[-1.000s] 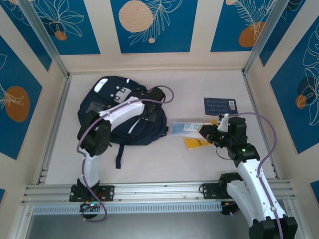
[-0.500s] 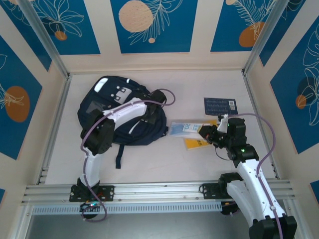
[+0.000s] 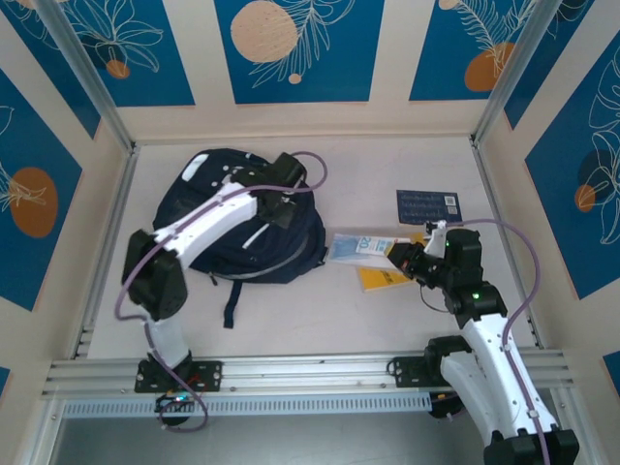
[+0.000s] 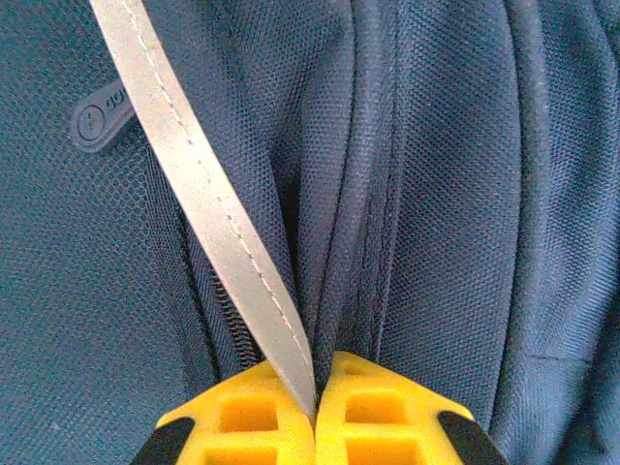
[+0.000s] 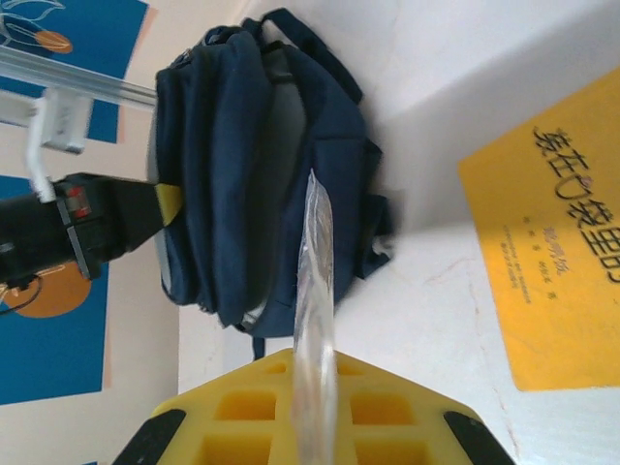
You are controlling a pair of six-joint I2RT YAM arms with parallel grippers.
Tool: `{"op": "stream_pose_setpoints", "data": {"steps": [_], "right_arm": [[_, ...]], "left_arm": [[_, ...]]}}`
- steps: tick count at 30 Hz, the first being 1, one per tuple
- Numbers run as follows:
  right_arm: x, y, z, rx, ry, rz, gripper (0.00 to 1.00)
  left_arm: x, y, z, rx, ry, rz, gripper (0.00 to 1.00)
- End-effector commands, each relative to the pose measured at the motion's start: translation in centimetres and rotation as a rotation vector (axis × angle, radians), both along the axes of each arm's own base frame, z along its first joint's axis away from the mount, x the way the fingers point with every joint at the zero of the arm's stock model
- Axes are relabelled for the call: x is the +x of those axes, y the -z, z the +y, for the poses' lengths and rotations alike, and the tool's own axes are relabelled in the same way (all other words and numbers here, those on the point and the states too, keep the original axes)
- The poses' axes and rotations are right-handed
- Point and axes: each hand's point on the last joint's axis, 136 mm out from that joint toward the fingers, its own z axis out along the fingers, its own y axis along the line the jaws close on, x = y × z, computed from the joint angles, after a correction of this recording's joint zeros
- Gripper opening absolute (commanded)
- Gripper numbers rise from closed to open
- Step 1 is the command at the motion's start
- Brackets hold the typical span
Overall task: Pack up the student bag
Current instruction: Open the student bag at the center of the table, then place the loose stationery in the student bag.
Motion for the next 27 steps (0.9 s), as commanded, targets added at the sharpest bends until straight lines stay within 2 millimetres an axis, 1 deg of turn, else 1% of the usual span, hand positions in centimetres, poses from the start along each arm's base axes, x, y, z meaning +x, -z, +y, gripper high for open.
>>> {"op": "stream_pose_setpoints", "data": {"steps": [1, 4, 5, 8, 11, 13, 15, 20, 23, 27], "right_arm": [[0.0, -3.5, 1.1, 0.041, -0.057, -0.103, 0.00], [-0.6, -4.9, 3.1, 0.079, -0.159, -0.166, 0.01], [-0.9, -5.0, 3.6, 0.081, -0.184, -0.175, 0.02], [-1.4, -4.7, 5.3, 0.078, -0.236, -0.173, 0.02], [-1.4, -3.3, 6.7, 0.050, -0.243, -0.150, 0.01], [-1.1, -2.7, 7.6, 0.046, -0.246, -0.135, 0.00], [-0.7, -2.6, 8.4, 0.075, -0.237, -0.121, 0.00], [0.9, -2.9, 10.4, 0.176, -0.188, -0.089, 0.00], [1.9, -3.5, 11.2, 0.235, -0.142, -0.090, 0.00], [3.7, -3.5, 11.4, 0.266, -0.037, -0.082, 0.00]], "left_arm": [[-1.9, -6.9, -0.3, -0.096, 0.126, -0.108, 0.00], [-3.4, -10.0, 0.1, -0.148, 0.190, -0.168, 0.00], [-3.7, -10.9, 0.5, -0.163, 0.201, -0.196, 0.00], [-4.1, -13.4, 1.2, -0.250, 0.205, -0.240, 0.00], [-4.4, -14.8, 1.5, -0.330, 0.214, -0.254, 0.00], [-4.3, -15.0, 1.7, -0.349, 0.198, -0.251, 0.00], [-4.2, -14.9, 1.7, -0.375, 0.179, -0.234, 0.00], [-4.0, -14.8, 0.7, -0.460, 0.146, -0.199, 0.00], [-3.9, -15.0, 0.0, -0.510, 0.138, -0.180, 0.00], [-4.0, -15.6, -0.8, -0.572, 0.142, -0.169, 0.00]]}}
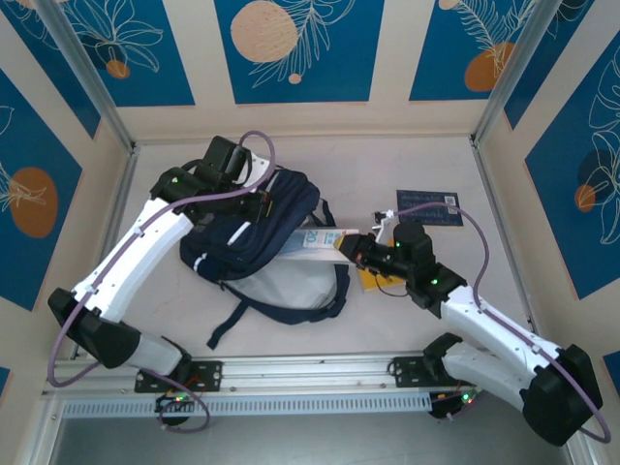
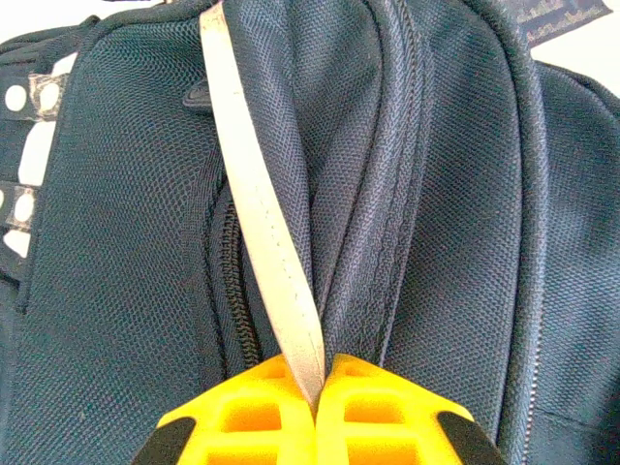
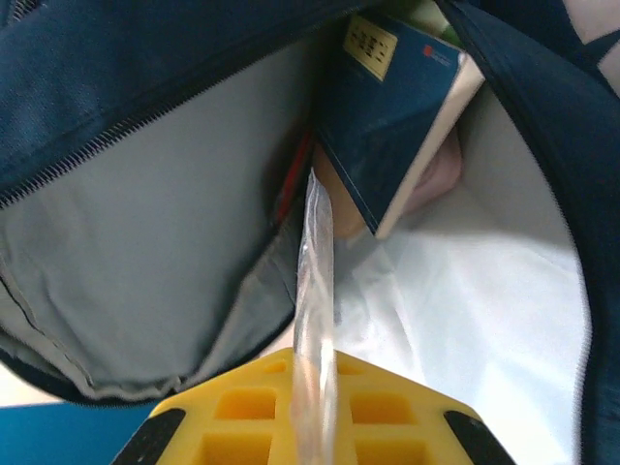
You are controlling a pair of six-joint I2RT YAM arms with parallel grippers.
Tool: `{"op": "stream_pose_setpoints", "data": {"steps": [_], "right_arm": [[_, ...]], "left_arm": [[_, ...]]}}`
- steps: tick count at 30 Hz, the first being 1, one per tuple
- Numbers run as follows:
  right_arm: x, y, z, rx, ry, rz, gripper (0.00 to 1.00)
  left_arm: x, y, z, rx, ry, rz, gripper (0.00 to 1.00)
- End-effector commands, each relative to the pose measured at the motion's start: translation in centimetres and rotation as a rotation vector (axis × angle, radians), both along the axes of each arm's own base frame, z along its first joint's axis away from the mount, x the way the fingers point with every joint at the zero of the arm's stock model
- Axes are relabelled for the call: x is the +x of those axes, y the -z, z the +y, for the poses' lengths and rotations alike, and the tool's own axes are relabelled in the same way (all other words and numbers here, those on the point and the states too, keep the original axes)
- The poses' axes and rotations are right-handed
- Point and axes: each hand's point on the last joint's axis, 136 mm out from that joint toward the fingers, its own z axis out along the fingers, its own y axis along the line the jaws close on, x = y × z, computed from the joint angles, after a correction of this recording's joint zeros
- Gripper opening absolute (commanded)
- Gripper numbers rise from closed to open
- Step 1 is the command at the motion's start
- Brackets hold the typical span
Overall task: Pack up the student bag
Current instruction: Place the loose stationery in the student bag.
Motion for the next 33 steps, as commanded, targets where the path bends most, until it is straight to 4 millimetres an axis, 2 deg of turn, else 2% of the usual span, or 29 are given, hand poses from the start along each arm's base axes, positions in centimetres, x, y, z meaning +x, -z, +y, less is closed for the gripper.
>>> {"op": "stream_pose_setpoints", "data": {"steps": [1, 4, 9, 14, 18, 22, 23, 24, 26, 28, 30, 33], "right_arm": [[2.7, -1.9, -0.2, 0.102, 0.161, -0.022, 0.00], [4.4, -1.3, 0.6, 0.089, 0.205, 0.005, 0.00], [7.2, 0.7, 3.9, 0.016, 0.202, 0.054, 0.00], [8.5, 2.4, 10.0, 0.008, 0.107, 0.073, 0.01], [8.9, 4.9, 13.8, -0.006, 0.060, 0.127, 0.07], [9.1, 5.8, 17.7, -0.011, 0.005, 0.125, 0.09], [9.1, 6.0, 18.5, -0.012, -0.016, 0.130, 0.12], [9.1, 6.2, 19.1, -0.013, -0.036, 0.132, 0.19], [8.9, 6.5, 19.4, -0.029, -0.062, 0.133, 0.50], [8.7, 6.7, 18.5, -0.076, -0.056, 0.130, 0.70], [8.4, 6.4, 17.2, -0.112, -0.041, 0.112, 0.80], [7.9, 5.5, 15.2, -0.125, -0.041, 0.084, 0.86]], "left_arm": [[1.5, -5.0, -2.3, -0.202, 0.007, -0.116, 0.00], [1.7, -5.7, -3.0, -0.250, 0.008, -0.108, 0.00], [2.4, -6.7, -3.5, -0.289, 0.004, -0.116, 0.00], [3.4, -7.5, -3.2, -0.321, -0.022, -0.124, 0.00], [4.5, -8.1, -2.8, -0.390, -0.049, -0.108, 0.00], [5.5, -8.1, -2.7, -0.451, -0.068, -0.086, 0.00], [5.8, -8.0, -2.6, -0.462, -0.076, -0.084, 0.00], [5.9, -7.9, -2.5, -0.471, -0.081, -0.079, 0.00], [6.3, -7.6, -2.3, -0.490, -0.097, -0.066, 0.00], [6.6, -7.4, -1.8, -0.500, -0.112, -0.057, 0.00], [6.8, -7.2, -1.4, -0.502, -0.121, -0.054, 0.00], [7.0, -6.7, -0.8, -0.493, -0.138, -0.054, 0.00]]}}
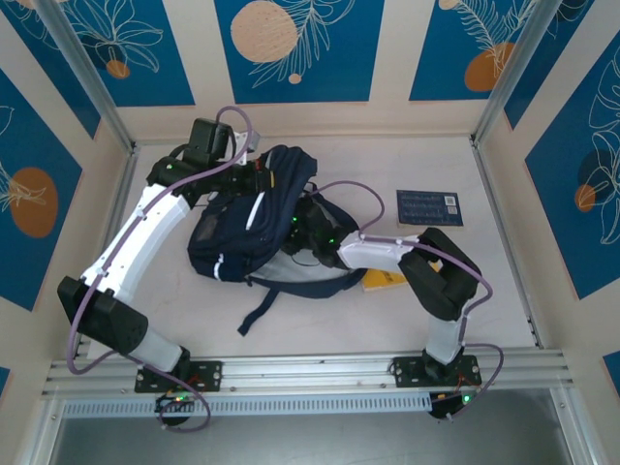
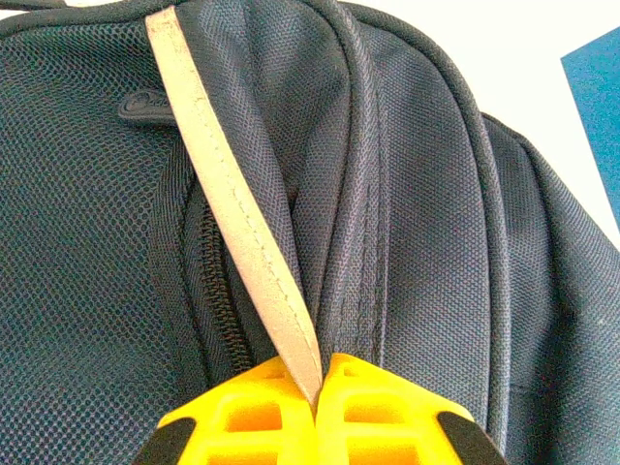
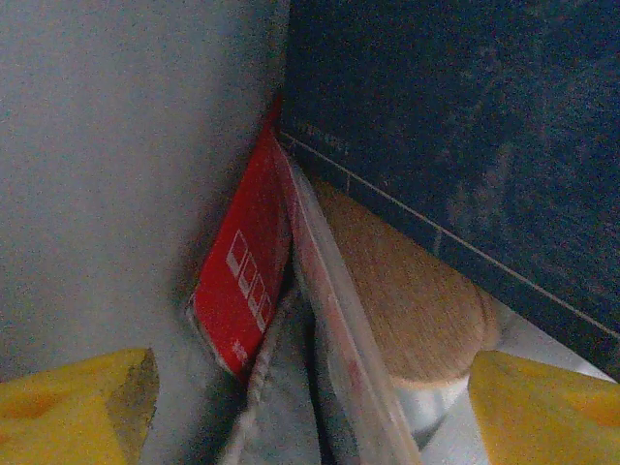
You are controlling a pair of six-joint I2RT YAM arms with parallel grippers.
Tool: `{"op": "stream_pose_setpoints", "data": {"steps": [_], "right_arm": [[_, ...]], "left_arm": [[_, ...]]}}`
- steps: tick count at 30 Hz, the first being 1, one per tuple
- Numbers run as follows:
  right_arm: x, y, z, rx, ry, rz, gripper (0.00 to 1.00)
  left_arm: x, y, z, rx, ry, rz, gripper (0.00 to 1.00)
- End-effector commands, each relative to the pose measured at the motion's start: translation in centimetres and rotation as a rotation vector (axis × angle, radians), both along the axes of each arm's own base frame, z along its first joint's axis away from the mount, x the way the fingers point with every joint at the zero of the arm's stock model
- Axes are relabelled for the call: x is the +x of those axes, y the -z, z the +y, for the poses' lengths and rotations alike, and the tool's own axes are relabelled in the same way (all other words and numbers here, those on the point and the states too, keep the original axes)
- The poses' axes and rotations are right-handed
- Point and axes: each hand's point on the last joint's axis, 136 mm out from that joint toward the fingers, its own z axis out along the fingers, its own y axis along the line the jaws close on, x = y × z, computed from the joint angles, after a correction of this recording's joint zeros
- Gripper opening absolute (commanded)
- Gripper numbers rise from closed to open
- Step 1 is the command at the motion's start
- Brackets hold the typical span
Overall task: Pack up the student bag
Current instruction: Place the loose stationery in the student bag, then close the student bag at the center of the table.
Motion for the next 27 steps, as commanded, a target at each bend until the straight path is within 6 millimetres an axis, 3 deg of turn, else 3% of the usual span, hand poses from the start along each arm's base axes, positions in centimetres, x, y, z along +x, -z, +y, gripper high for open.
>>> {"op": "stream_pose_setpoints", "data": {"steps": [1, 5, 10, 14, 19, 24, 27], "right_arm": [[-0.6, -1.6, -2.4, -0.042, -0.012, -0.060, 0.87], [-2.1, -1.3, -4.5, -0.123, -0.048, -0.071, 0.88], [-2.8, -1.3, -8.4, -0.187, 0.034, -0.095, 0.86], [-3.3, -2.5, -11.3, -0.233, 0.074, -0.132, 0.84], [-3.6, -2.1, -15.6, -0.317, 0.143, -0.139, 0.77], [-3.8, -1.2, -19.4, -0.382, 0.167, -0.076, 0.70], [-3.9, 0.0, -23.1, -0.549, 0.244, -0.047, 0.70]], "left_arm": [[1.8, -4.7, 0.3, -0.096, -0.013, -0.179, 0.00], [2.0, -3.6, 1.8, -0.067, -0.058, -0.177, 0.00], [2.2, -2.3, 3.5, -0.010, -0.112, -0.180, 0.00], [2.4, -0.4, 5.0, 0.070, -0.158, -0.174, 0.00], [3.1, 2.4, 6.6, 0.141, -0.217, -0.126, 0.00], [3.3, 6.2, 5.1, 0.124, -0.161, -0.013, 0.00], [3.3, 9.1, 4.1, 0.108, -0.132, 0.052, 0.00]]}}
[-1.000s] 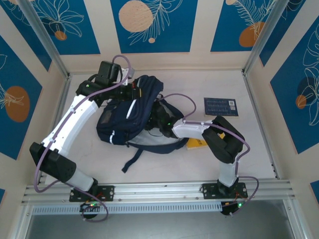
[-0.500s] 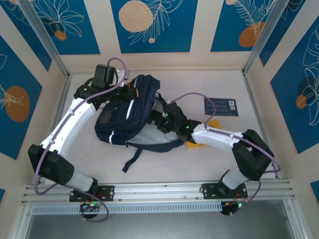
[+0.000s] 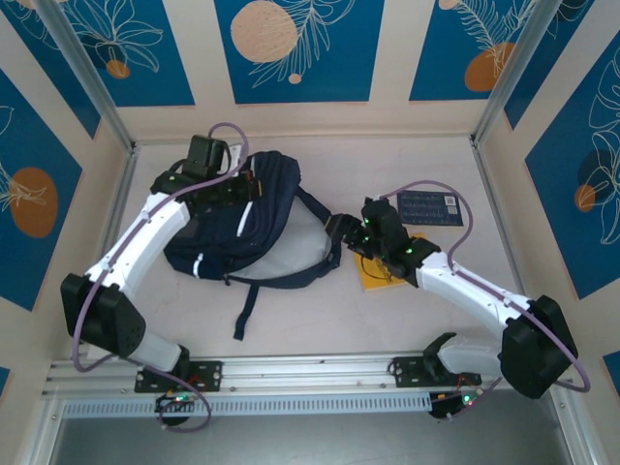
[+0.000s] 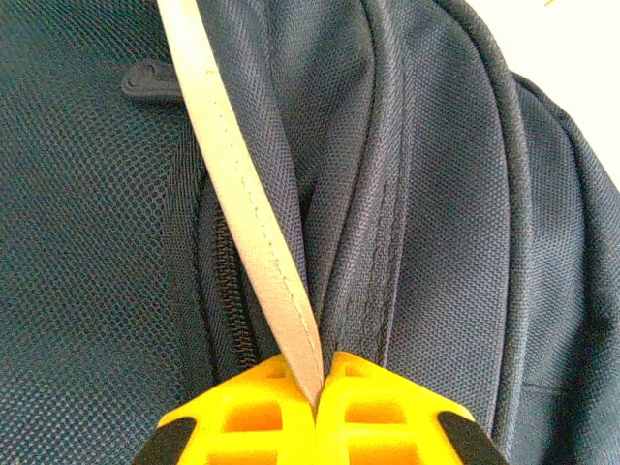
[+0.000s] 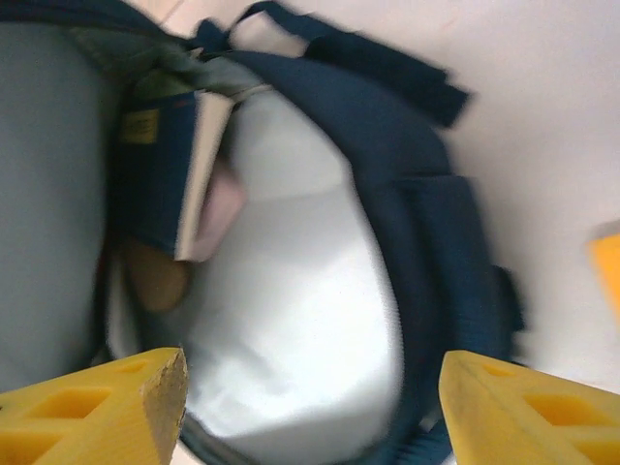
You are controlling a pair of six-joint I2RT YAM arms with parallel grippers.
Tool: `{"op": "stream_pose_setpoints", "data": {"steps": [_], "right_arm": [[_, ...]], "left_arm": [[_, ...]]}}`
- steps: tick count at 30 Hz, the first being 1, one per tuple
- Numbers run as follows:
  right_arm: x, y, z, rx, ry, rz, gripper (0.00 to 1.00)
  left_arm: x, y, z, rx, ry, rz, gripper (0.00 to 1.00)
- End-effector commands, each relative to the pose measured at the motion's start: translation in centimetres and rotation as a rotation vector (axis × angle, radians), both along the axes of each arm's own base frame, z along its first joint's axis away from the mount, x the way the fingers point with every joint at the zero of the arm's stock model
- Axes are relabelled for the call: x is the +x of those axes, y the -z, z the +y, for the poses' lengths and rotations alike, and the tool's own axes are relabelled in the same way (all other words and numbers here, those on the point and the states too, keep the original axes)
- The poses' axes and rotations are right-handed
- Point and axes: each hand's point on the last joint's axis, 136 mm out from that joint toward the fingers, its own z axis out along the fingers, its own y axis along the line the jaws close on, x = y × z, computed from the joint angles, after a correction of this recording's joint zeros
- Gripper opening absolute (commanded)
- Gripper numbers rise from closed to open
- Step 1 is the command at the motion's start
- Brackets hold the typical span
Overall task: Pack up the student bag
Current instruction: Close the student bag at the center of the table, then rotate the book at the center of the table.
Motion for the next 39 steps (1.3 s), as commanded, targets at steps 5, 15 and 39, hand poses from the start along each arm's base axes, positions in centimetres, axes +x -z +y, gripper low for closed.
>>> {"op": "stream_pose_setpoints", "data": {"steps": [5, 15, 39], "right_arm": [[-1.3, 5.4, -11.3, -0.299, 0.296, 0.251, 0.71], [2.9, 8.1, -7.9, -0.210, 0.133, 0.362, 0.68], [-10.2, 11.4, -8.8, -0.291, 0.013, 0.554, 0.64]], "left_arm": [[0.5, 5.2, -0.9, 0.009, 0.033, 0.076, 0.29], [-2.7, 3.9, -4.7, 0.153, 0.188, -0.073, 0.48], [-4.3, 3.7, -7.3, 0.129, 0.249, -0.086, 0.50]]}}
